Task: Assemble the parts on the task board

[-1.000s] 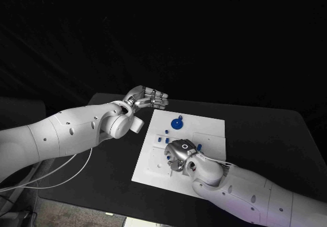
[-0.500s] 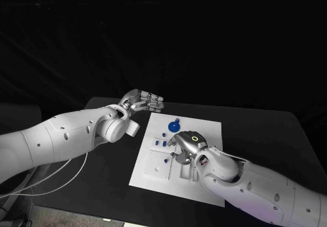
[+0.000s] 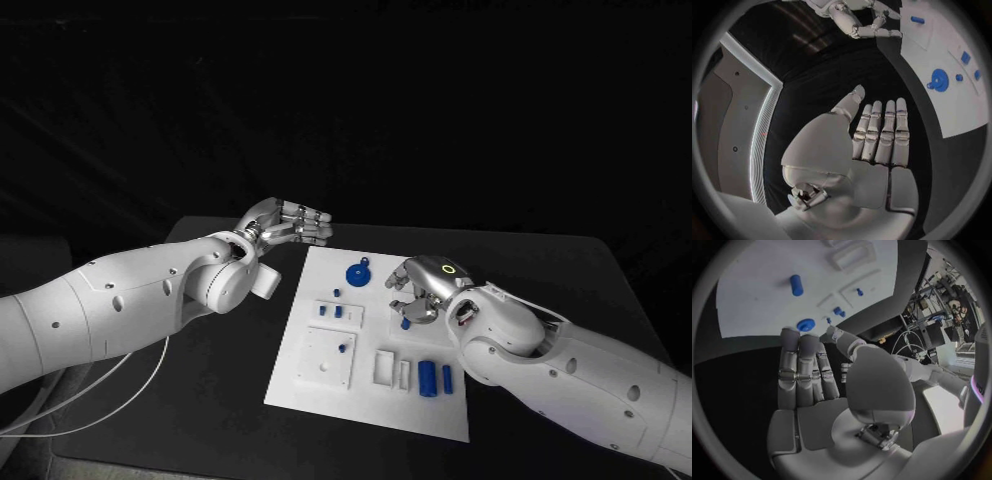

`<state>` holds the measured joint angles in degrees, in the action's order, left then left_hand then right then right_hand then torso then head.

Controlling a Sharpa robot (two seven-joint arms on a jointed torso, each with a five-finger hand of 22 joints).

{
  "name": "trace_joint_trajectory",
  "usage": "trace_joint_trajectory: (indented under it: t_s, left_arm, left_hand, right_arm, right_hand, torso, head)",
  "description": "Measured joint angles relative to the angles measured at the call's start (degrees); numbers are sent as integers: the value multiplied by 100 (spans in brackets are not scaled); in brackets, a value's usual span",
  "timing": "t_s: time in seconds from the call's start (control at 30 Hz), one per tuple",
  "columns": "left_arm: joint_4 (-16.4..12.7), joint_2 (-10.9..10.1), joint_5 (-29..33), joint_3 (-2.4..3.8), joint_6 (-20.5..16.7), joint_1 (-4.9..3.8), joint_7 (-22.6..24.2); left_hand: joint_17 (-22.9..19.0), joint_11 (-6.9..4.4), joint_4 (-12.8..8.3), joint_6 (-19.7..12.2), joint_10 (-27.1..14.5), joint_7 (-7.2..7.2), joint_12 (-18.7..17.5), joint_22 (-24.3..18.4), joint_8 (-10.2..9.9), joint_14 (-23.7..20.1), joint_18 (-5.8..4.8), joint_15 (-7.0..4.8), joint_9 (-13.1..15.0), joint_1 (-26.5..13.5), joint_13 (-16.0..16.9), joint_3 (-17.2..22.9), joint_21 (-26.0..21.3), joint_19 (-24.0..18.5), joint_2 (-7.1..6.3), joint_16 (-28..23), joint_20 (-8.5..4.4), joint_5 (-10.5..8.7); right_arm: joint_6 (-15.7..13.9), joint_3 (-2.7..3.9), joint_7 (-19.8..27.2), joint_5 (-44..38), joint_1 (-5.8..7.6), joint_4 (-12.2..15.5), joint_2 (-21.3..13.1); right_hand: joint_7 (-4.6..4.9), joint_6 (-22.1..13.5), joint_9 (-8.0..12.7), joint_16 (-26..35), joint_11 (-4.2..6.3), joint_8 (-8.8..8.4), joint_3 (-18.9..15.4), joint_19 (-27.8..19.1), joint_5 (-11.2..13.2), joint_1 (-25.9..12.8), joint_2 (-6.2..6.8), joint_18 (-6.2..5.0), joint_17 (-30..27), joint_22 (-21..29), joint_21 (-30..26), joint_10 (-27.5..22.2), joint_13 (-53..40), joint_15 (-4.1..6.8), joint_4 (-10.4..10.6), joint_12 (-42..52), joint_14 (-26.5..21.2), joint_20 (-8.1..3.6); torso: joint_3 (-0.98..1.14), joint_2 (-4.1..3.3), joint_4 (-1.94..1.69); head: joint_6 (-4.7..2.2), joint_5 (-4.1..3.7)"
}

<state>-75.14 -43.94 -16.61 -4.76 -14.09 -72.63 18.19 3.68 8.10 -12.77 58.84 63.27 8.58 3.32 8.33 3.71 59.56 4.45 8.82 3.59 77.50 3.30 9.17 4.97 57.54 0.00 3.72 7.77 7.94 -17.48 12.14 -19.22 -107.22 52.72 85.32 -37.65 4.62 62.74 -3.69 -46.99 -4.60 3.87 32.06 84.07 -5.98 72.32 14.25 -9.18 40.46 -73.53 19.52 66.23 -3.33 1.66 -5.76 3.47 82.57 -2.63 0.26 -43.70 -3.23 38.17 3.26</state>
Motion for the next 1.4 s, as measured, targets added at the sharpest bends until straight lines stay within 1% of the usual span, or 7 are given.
trace_joint_trajectory:
  t_s: [0.23, 0.4, 0.63, 0.83, 1.17, 1.3, 1.4]
  left_arm:
    - [-5, -6, 0, 0, 8, 0, 6]
    - [-7, -12, 1, -1, 13, 0, 8]
    - [-7, -24, 1, -1, 16, 0, 8]
    - [-7, -29, 1, -1, 18, 0, 8]
    - [-1, -28, 2, -1, 27, 0, 7]
    - [2, -28, 2, -1, 30, 0, 5]
    - [6, -26, 2, -1, 33, 0, 4]
  left_hand:
    - [0, 0, 0, 0, 0, 0, 0, 0, 0, 0, 0, 0, 0, 0, 0, 0, 0, 0, 0, 0, 0, 0]
    - [0, 0, 0, 0, 0, 0, 0, 0, 0, 0, 0, 0, 0, 0, 0, 0, 0, 0, 0, 0, 0, 0]
    - [0, 0, 0, 0, 0, 0, 0, 1, 0, 0, 0, 0, 0, 0, 0, 0, 0, 0, 0, 0, 0, 0]
    - [0, 0, 0, 0, 0, 0, 0, 1, 0, 0, 0, 0, 0, 0, 0, 0, 40, 0, 0, 0, 0, 0]
    - [0, 0, 0, 0, 0, 0, 0, 1, 0, 0, 0, 0, 0, 0, 0, 0, 40, 0, 0, 0, 0, 0]
    - [0, 0, 0, 0, 0, 0, 0, 1, 0, 0, 0, 0, 0, 0, 0, 0, 40, 0, 0, 0, 0, 0]
    - [0, 0, 0, 0, 0, 0, 0, 1, 0, 0, 0, 0, 0, 0, 0, 0, 40, 0, 0, 0, 0, 0]
  right_arm:
    - [299, 11, -51, 46, 15, -341, 69]
    - [449, -20, -72, 26, 17, -457, 123]
    - [665, -86, -83, -5, 13, -525, 143]
    - [850, -122, -95, -19, 5, -564, 158]
    - [1088, -224, -108, -28, -15, -633, 230]
    - [1112, -244, -108, -29, -19, -644, 266]
    - [1116, -258, -107, -30, -21, -657, 293]
  right_hand:
    - [-9, -9, 0, 0, -21, 0, -107, 0, 66, 69, -69, 30, 0, 22, -30, -21, 0, 0, 30, 0, -1, 0]
    - [-9, -9, 0, 0, -21, 0, -50, 0, 92, 100, -37, 32, 0, 6, -31, -21, 0, 0, -26, 0, -1, 0]
    - [-9, -8, 0, 0, -21, 0, -50, 1, 92, 101, -37, 35, 1, 6, -31, -21, 1, 0, -26, 0, -1, 2]
    - [-10, -8, 0, 0, 0, 0, -122, 7, 92, 51, -87, 37, 1, 10, -64, 1, 1, 0, -1, 0, -1, 8]
    - [12, 13, -1, 0, 22, 0, -136, 8, 92, 23, -115, 49, 1, 30, -97, 22, 1, 1, 13, 0, -1, 8]
    - [33, 34, -1, 0, 48, 0, 44, 8, 92, 23, -115, 73, 1, 29, -97, 102, 1, 1, -18, 0, -1, 8]
    - [51, 97, -1, 0, 71, 0, 224, 8, 183, 22, -116, 74, 1, 12, -63, 157, 1, 1, -57, 0, -1, 8]
  torso:
    - [4, -2, -5]
    - [4, -3, -15]
    - [-5, -2, -15]
    - [-5, 0, -8]
    - [-5, 0, -12]
    - [-9, 2, -12]
    - [-12, 3, -13]
  head:
    - [-8, -24]
    - [15, -20]
    - [38, -4]
    - [54, 5]
    - [79, 12]
    - [84, 14]
    - [87, 15]
